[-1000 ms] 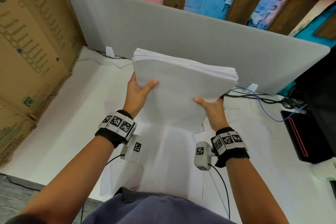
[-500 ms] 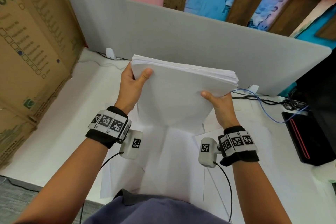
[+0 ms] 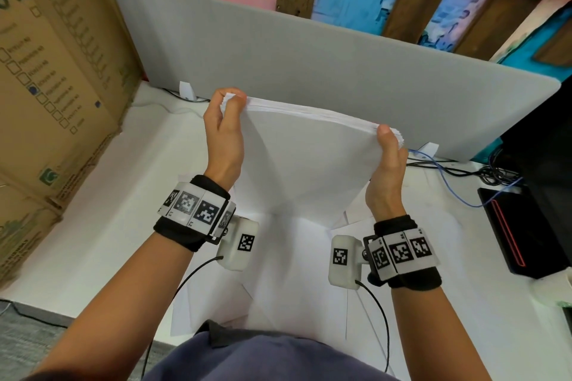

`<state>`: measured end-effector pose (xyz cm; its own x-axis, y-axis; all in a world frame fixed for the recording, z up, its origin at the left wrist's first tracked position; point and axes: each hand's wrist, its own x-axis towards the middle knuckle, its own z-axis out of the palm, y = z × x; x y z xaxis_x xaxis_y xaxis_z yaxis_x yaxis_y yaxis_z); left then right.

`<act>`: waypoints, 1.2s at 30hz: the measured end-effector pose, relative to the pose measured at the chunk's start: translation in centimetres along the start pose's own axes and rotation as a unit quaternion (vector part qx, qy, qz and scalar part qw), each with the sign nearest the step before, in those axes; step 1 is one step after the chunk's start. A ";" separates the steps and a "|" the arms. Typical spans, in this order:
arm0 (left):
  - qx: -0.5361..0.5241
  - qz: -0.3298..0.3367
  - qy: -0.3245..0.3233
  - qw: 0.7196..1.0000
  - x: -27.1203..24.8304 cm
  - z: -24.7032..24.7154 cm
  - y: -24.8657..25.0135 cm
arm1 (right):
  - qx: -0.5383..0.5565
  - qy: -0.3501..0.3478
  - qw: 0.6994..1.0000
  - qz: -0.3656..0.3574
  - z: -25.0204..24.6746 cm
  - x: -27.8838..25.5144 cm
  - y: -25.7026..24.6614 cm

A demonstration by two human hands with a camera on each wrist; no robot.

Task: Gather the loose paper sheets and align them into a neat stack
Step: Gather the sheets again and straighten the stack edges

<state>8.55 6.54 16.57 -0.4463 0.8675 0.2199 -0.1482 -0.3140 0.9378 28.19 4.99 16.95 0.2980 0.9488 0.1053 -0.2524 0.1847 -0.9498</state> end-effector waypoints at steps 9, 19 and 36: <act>0.015 0.013 -0.007 1.000 0.3 -0.2 0.2 | -0.038 -0.058 0.996 -0.050 -0.1 0.6 -0.4; 0.063 -0.027 -0.124 0.990 -1.0 -3.1 -3.7 | -0.154 -0.115 0.977 0.097 -2.0 0.1 4.0; 0.114 -0.037 -0.103 0.988 -0.8 -5.1 -6.2 | -0.125 -0.059 0.978 0.155 -1.1 -1.0 6.8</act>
<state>5.30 5.78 9.22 -0.2501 0.9520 0.1764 0.0383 -0.1723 0.9843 27.15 4.98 10.04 0.1299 0.9751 -0.1799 -0.0752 -0.1712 -0.9824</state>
